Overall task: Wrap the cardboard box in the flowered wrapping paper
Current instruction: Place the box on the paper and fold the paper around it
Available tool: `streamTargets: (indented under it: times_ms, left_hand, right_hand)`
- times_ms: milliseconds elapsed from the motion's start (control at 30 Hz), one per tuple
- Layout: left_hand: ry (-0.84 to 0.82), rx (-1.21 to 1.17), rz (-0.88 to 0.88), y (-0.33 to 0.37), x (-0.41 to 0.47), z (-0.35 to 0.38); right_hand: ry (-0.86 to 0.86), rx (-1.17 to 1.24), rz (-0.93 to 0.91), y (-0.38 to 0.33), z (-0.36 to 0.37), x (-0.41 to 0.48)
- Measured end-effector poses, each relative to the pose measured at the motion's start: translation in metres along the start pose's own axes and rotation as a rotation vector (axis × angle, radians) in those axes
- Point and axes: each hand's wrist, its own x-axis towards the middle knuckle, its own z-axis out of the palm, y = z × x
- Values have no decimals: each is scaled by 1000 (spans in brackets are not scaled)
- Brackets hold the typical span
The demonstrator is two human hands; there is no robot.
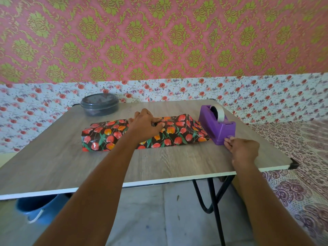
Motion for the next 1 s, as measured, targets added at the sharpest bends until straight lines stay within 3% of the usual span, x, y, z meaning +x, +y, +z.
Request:
streamTargets:
  times_ms: [167,433,667,833,1000]
  left_hand:
    - [-25,-143,-43,-2,3,-8]
    - [15,-122,-84,-7,14,-23]
    - [-28,-129,-38,-32,15,-37]
    - [-13,58,-46,-43,14,-35]
    - [53,46,-116,-73,16,-40]
  right_hand:
    - [-95,-128,-286,8,-2,-25]
    - [-498,-90,-465,-15,47,-75]
    - [-741,-221,-508,-36,126,-111]
    - [-840,-335,-464,-30,181,-126]
    - [-739,-479,-427,-3,205,-116]
